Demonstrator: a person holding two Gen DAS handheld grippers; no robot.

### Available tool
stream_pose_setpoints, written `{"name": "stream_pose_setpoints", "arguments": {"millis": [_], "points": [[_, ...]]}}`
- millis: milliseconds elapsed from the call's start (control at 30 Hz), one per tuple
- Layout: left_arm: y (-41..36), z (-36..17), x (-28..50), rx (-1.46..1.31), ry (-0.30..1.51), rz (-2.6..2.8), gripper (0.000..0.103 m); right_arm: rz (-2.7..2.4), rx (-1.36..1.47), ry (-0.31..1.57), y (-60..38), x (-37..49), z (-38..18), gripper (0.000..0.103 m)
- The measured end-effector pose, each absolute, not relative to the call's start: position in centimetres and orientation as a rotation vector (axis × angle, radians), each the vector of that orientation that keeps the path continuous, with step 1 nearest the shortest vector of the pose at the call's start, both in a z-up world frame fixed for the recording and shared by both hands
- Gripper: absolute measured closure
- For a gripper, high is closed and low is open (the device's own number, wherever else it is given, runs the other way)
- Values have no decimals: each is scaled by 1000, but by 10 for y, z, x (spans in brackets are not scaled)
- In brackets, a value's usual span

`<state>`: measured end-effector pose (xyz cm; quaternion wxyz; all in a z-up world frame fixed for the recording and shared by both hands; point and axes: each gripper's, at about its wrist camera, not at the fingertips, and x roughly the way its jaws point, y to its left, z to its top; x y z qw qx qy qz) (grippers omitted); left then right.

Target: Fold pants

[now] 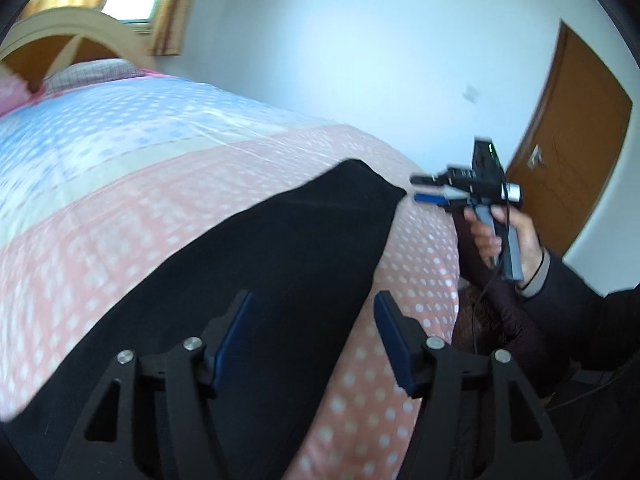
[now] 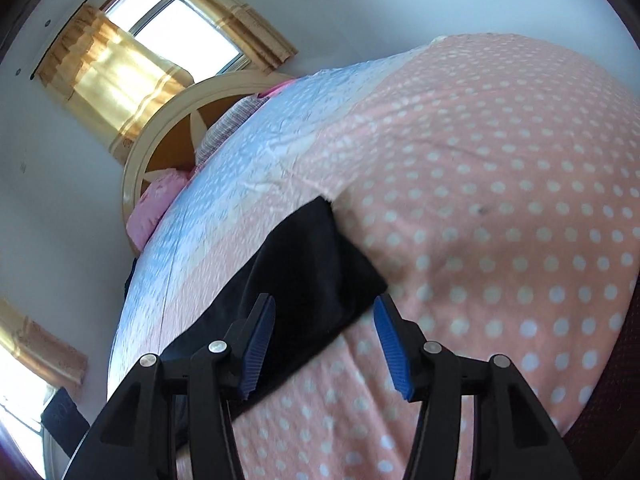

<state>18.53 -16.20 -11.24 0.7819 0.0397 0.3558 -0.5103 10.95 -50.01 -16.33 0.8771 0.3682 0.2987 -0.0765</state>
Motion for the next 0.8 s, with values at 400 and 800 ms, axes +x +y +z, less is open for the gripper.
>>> {"name": "stream_pose_setpoints", "arguments": {"millis": [400, 800], "points": [[-194, -149, 197, 104, 866, -1074, 39, -156, 656, 764, -488, 132, -167, 96], [-200, -153, 198, 99, 851, -1091, 38, -306, 618, 799, -518, 138, -171, 95]]}}
